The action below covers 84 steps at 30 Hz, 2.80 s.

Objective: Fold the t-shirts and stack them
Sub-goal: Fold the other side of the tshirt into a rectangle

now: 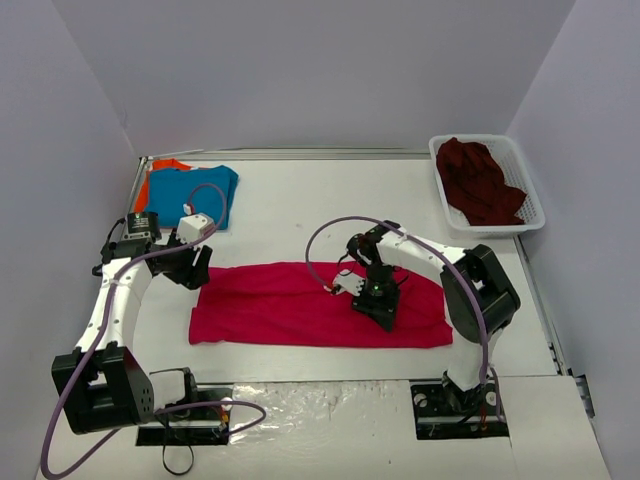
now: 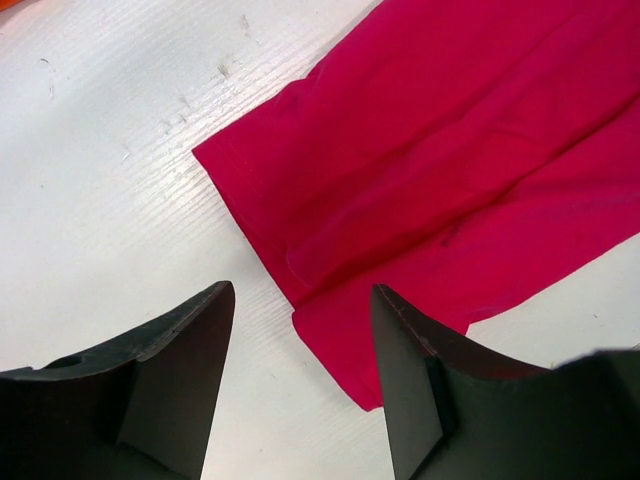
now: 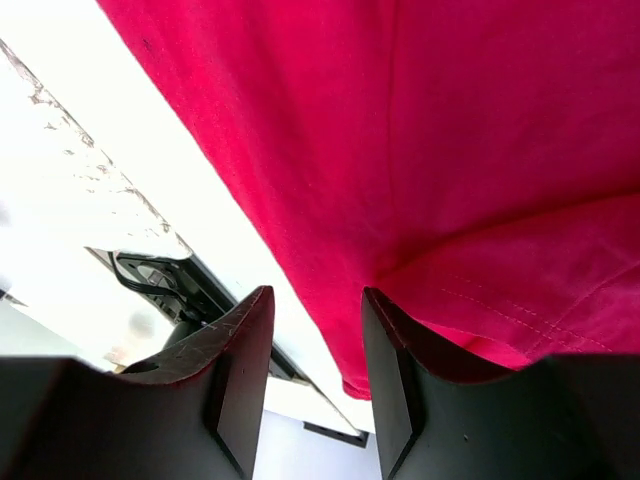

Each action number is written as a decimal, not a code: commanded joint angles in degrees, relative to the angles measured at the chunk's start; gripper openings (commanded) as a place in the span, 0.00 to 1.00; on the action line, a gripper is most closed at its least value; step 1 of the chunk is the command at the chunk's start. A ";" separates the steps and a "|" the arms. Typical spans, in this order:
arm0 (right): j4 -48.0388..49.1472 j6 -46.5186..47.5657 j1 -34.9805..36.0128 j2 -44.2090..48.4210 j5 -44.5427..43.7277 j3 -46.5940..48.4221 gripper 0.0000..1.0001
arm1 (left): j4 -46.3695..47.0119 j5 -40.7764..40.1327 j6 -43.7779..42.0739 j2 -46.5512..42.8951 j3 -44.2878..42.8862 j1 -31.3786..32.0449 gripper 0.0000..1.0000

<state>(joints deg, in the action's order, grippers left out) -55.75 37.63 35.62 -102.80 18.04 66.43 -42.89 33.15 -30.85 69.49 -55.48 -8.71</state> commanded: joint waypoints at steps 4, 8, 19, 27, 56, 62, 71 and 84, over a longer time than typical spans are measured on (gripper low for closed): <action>-2.70 -0.27 -2.83 1.99 -1.60 2.64 0.37 | 0.18 0.69 -0.26 -1.03 0.55 -0.34 0.56; -1.21 -1.15 -6.95 3.05 -5.11 3.52 0.37 | 0.27 1.30 -0.44 -0.68 0.73 -0.34 0.56; 1.52 -2.03 -14.86 0.06 -6.19 6.51 0.39 | 0.18 2.36 -0.88 -1.03 0.90 -0.34 0.56; 1.52 -3.00 -23.48 0.15 7.07 6.87 0.45 | 0.18 2.63 -0.97 -1.20 0.99 -0.34 0.57; -2.70 1.84 -35.26 -11.54 14.57 9.24 0.43 | 1.23 3.42 -3.34 12.94 -2.87 6.07 0.30; -1.38 -0.01 -35.35 -13.73 12.81 10.38 0.37 | 2.64 2.01 -3.78 24.18 -6.38 7.48 0.02; 0.72 -3.43 -35.35 -18.04 10.70 15.82 0.26 | 3.78 -2.29 -1.85 36.41 -14.03 8.01 0.02; -1.20 -7.31 -34.65 -28.41 9.73 35.33 0.25 | 8.44 -9.06 5.01 39.14 -19.48 8.09 0.02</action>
<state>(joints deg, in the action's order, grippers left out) -57.93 30.52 0.54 -129.01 29.87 98.10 -37.45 28.62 -26.98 108.03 -72.75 -0.69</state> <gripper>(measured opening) 0.250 0.028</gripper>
